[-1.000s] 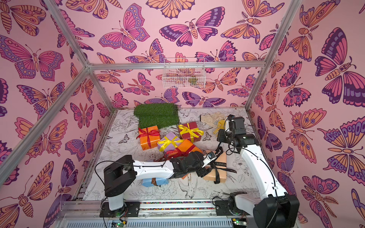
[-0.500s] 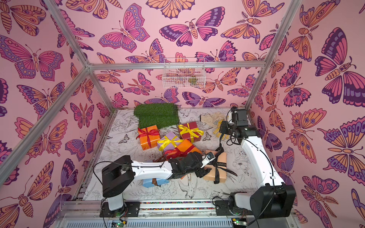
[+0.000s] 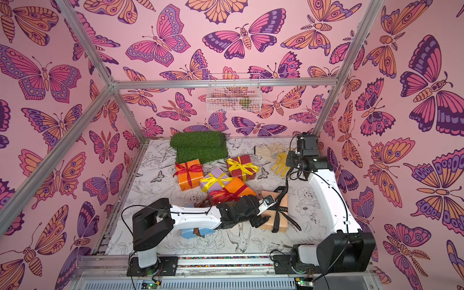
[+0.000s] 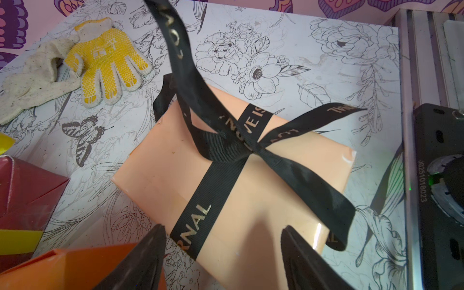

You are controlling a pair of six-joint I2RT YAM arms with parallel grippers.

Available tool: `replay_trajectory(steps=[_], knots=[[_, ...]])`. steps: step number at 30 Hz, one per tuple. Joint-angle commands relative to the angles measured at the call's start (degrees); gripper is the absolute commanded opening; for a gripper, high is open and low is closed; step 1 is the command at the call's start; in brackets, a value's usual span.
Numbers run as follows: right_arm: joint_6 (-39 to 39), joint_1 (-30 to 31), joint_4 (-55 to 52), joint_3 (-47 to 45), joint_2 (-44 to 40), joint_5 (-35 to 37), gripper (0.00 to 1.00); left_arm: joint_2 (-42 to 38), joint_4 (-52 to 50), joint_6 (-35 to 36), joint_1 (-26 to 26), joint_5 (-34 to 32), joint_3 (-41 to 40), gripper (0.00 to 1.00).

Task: Untie the ribbon bows on the gift boxes
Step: Untie the ribbon from the gift box.

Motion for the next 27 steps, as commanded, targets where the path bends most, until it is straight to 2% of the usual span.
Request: replay_trajectory(steps=[1,4,9,10,13,14,16,19,21,24,27], knots=[[-0.65,-1.16,-4.46,-1.92,-3.52,11.18,0.0,2.91,-3.89,-1.26,0.22,-0.44,-0.75,0.74],[0.3,-1.15,-6.43,-3.77,-4.95,12.95,0.05,3.22,-3.89,-1.32,0.22,-0.37,-0.51,0.74],[0.96,-1.15,-7.73,-5.49,-6.52,12.57,0.06,3.38,-3.93,-1.4,0.22,-0.5,-0.34,0.74],[1.09,-1.14,-8.01,-5.51,-6.69,12.12,0.1,3.4,-3.91,-1.38,0.22,-0.6,-0.34,0.74],[1.69,-1.17,-9.05,-5.84,-7.12,9.28,0.38,3.31,-3.98,-1.18,0.22,-1.08,-0.34,0.74],[1.64,-1.17,-9.64,-6.09,-7.39,7.39,0.43,3.23,-3.98,-1.04,0.22,-1.21,-0.34,0.74],[2.08,-1.17,-10.71,-6.69,-8.04,3.34,0.48,3.07,-3.98,-0.85,0.22,-1.56,-0.34,0.74],[3.01,-0.84,-11.63,-7.96,-9.63,-6.31,0.49,2.81,-3.98,-0.65,0.22,-1.9,-0.34,0.74],[3.3,0.32,-11.46,-9.23,-11.14,-12.12,0.45,2.7,-3.98,-0.53,0.22,-2.14,-0.42,0.74],[3.95,3.08,-11.83,-11.59,-12.52,-15.36,0.37,2.61,-3.98,-0.46,0.22,-2.26,-0.51,0.74],[4.48,5.0,-12.37,-15.69,-12.31,-17.97,0.34,2.61,-3.98,-0.43,0.22,-2.54,-0.51,0.74]])
